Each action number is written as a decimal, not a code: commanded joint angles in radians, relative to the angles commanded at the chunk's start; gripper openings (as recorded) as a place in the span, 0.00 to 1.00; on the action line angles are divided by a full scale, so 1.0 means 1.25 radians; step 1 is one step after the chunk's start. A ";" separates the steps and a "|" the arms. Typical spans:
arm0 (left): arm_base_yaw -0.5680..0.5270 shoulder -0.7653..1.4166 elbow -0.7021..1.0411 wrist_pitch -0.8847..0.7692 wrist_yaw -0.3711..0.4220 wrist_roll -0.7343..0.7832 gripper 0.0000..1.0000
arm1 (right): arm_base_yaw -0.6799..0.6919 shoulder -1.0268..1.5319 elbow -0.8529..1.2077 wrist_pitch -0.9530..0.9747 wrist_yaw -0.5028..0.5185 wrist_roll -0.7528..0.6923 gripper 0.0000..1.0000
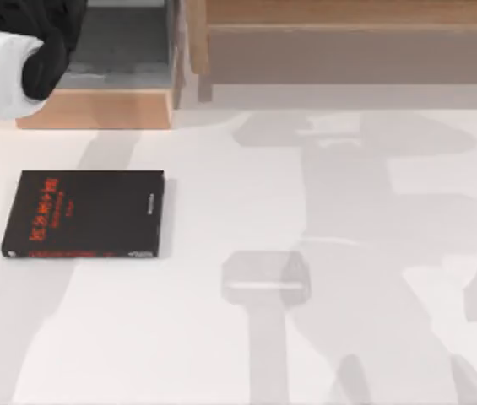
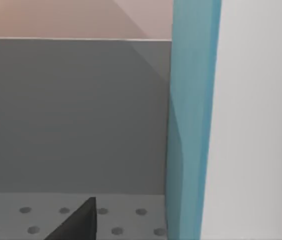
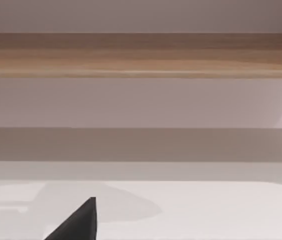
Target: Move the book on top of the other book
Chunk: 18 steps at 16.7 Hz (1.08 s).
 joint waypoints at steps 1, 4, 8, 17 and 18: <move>0.004 -0.002 -0.004 -0.001 0.001 0.000 1.00 | 0.000 0.000 0.000 0.000 0.000 0.000 1.00; 0.030 -0.001 0.000 -0.003 0.027 0.000 1.00 | 0.000 0.000 0.000 0.000 0.000 0.000 1.00; 0.078 0.019 0.032 -0.014 0.079 0.000 1.00 | 0.000 0.000 0.000 0.000 0.000 0.000 1.00; 0.013 0.082 0.118 -0.036 0.014 -0.001 1.00 | 0.000 0.000 0.000 0.000 0.000 0.000 1.00; 0.013 0.082 0.118 -0.036 0.014 -0.001 1.00 | 0.000 0.000 0.000 0.000 0.000 0.000 1.00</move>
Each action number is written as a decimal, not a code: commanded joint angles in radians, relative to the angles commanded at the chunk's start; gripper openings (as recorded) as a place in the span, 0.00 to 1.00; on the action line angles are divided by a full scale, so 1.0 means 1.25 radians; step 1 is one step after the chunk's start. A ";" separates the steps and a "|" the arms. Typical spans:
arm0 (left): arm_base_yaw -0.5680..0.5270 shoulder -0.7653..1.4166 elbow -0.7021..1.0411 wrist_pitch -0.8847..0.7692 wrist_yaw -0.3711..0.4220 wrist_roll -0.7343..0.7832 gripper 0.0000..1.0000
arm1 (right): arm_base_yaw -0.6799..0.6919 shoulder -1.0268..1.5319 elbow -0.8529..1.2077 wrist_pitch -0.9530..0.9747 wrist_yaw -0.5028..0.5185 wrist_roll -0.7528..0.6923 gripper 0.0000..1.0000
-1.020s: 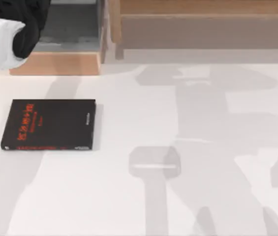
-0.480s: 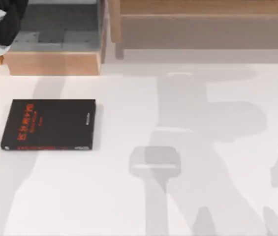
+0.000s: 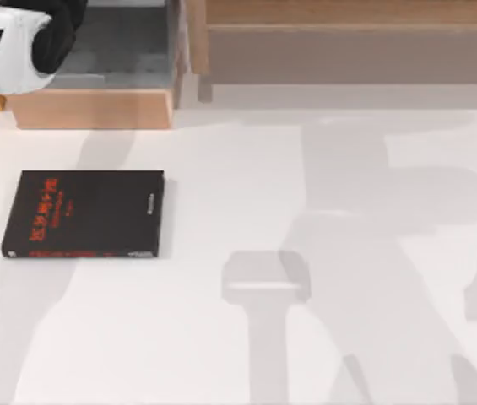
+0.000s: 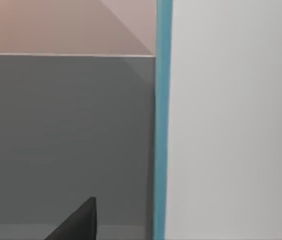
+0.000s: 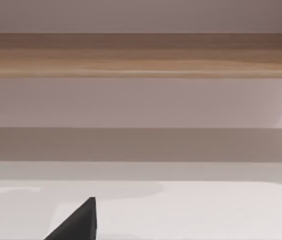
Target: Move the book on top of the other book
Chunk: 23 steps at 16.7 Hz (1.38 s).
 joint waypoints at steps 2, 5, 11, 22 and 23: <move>0.000 0.000 0.000 0.000 0.000 0.000 0.92 | 0.000 0.000 0.000 0.000 0.000 0.000 1.00; 0.000 0.000 0.000 0.000 0.000 0.000 0.70 | 0.000 0.000 0.000 0.000 0.000 0.000 1.00; 0.000 0.000 0.000 0.000 0.000 0.000 0.25 | 0.000 0.000 0.000 0.000 0.000 0.000 1.00; 0.000 0.000 0.000 0.000 0.000 0.000 0.00 | 0.000 0.000 0.000 0.000 0.000 0.000 1.00; 0.001 -0.001 0.000 0.000 0.000 0.001 0.00 | 0.000 0.000 0.000 0.000 0.000 0.000 1.00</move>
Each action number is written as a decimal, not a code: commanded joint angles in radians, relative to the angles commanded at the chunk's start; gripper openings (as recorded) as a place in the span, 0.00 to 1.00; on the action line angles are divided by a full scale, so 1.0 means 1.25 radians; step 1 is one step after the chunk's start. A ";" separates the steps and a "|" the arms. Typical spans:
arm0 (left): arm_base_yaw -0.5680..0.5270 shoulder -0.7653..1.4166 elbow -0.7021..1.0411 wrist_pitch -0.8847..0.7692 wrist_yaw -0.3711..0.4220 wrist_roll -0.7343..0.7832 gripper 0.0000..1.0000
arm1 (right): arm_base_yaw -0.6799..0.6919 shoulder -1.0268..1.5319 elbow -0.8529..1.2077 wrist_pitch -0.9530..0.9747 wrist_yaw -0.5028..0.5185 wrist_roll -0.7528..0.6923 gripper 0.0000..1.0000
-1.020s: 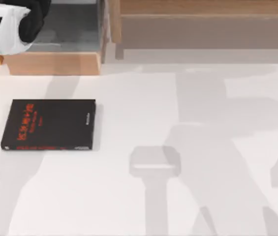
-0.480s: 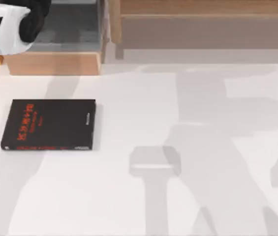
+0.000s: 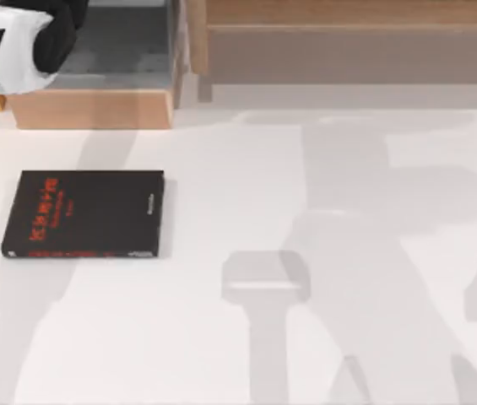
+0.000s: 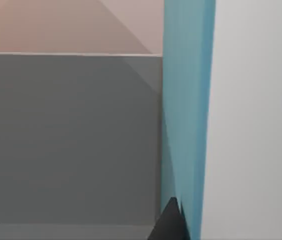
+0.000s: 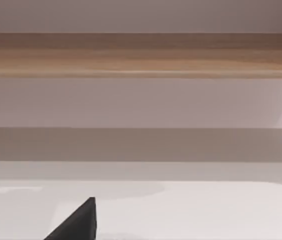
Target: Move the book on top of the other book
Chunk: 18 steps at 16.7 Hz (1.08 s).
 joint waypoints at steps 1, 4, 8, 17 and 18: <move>0.003 0.000 0.001 0.001 0.001 -0.001 0.00 | 0.000 0.000 0.000 0.000 0.000 0.000 1.00; 0.016 -0.004 0.000 0.003 0.008 -0.006 0.00 | 0.000 0.000 0.000 0.000 0.000 0.000 1.00; -0.003 -0.037 -0.022 -0.015 -0.004 0.000 0.00 | 0.000 0.000 0.000 0.000 0.000 0.000 1.00; -0.008 -0.133 -0.081 -0.031 -0.008 0.124 0.00 | 0.000 0.000 0.000 0.000 0.000 0.000 1.00; -0.006 -0.169 -0.101 -0.035 -0.010 0.172 0.00 | 0.000 0.000 0.000 0.000 0.000 0.000 1.00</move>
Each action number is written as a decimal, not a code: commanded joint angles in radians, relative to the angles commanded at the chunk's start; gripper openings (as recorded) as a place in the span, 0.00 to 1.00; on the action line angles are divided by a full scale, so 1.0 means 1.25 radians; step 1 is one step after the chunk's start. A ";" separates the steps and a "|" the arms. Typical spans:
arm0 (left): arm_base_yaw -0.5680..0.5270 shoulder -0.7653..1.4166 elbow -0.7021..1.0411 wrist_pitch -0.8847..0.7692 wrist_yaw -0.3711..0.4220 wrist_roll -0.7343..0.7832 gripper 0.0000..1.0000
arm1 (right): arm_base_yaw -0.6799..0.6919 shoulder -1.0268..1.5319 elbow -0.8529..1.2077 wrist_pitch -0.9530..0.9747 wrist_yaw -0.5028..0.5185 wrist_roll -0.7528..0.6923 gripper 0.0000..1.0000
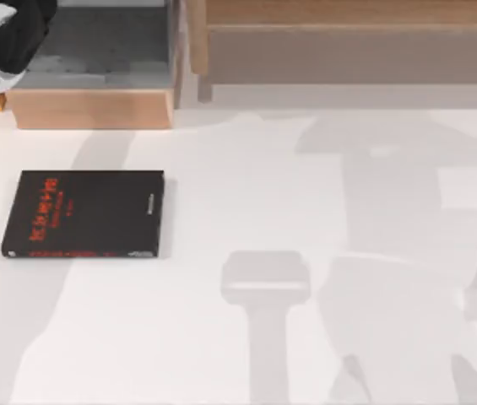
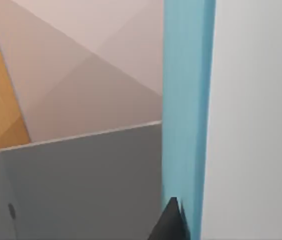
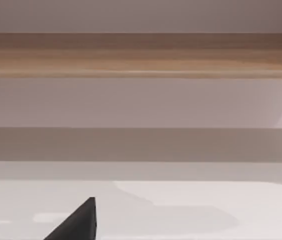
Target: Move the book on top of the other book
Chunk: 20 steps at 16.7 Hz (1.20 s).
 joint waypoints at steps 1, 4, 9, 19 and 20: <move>0.002 -0.038 -0.023 -0.003 -0.003 0.056 0.00 | 0.000 0.000 0.000 0.000 0.000 0.000 1.00; 0.007 -0.156 -0.109 -0.007 -0.016 0.270 0.00 | 0.000 0.000 0.000 0.000 0.000 0.000 1.00; -0.011 -0.310 -0.300 -0.002 -0.036 0.641 0.00 | 0.000 0.000 0.000 0.000 0.000 0.000 1.00; -0.083 -0.291 -0.718 0.012 -0.043 0.938 0.00 | 0.000 0.000 0.000 0.000 0.000 0.000 1.00; -0.086 -0.279 -0.735 0.012 -0.043 0.945 0.00 | 0.000 0.000 0.000 0.000 0.000 0.000 1.00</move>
